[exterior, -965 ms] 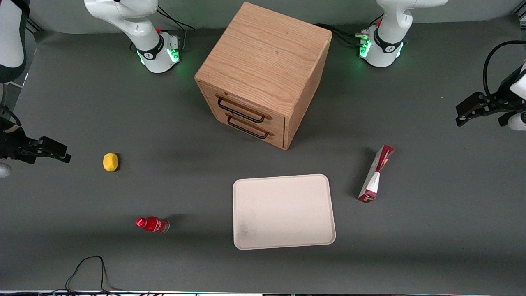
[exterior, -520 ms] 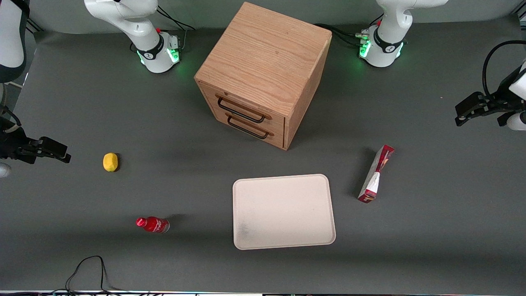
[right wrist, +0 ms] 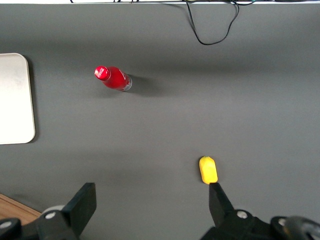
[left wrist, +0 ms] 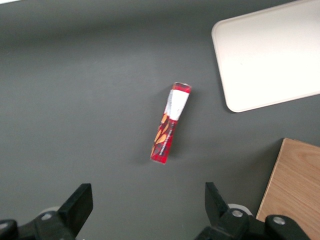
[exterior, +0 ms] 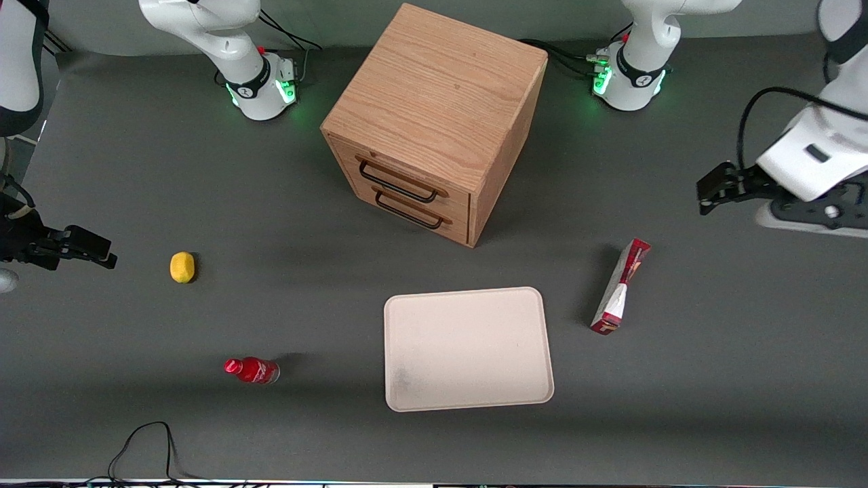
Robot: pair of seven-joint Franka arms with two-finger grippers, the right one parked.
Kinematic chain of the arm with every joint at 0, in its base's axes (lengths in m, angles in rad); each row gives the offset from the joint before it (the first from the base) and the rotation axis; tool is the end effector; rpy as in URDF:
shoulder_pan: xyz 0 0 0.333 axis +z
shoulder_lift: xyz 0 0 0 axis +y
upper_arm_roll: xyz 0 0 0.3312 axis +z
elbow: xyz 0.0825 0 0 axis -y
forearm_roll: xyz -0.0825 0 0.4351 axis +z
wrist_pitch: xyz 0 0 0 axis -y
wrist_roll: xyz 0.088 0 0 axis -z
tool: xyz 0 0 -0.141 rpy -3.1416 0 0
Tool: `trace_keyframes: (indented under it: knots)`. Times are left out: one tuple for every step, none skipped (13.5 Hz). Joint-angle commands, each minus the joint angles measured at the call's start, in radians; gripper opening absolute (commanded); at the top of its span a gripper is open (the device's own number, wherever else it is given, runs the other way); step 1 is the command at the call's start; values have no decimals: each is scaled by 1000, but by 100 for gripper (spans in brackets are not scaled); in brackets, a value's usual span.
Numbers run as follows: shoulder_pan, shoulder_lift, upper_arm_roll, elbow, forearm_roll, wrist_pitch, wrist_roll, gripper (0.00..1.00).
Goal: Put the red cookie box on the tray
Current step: 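Move the open left gripper down over the red-and-white cookie box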
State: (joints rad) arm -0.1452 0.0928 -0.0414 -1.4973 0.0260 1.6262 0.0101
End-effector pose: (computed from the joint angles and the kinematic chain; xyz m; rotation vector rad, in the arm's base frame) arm 0.6322 -0.1146 0.5916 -3.1070 0.3077 -0.0593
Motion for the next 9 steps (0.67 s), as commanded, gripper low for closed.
trace_keyframes:
  knots:
    - [-36, 67, 11, 103, 6, -9, 111, 100]
    - [-39, 67, 11, 104, 8, -11, 126, 100]
    - [-39, 67, 11, 104, 8, -12, 137, 100]
    - [-40, 65, 11, 104, 9, -15, 169, 100]
    - [-40, 65, 11, 104, 11, -23, 201, 100]
    - [-40, 65, 11, 103, 11, -25, 215, 100]
    - [-42, 65, 11, 97, 11, -20, 214, 100]
    - [-42, 68, 11, 92, 11, -14, 214, 100]
    - [-42, 79, 11, 85, 8, -11, 214, 100]
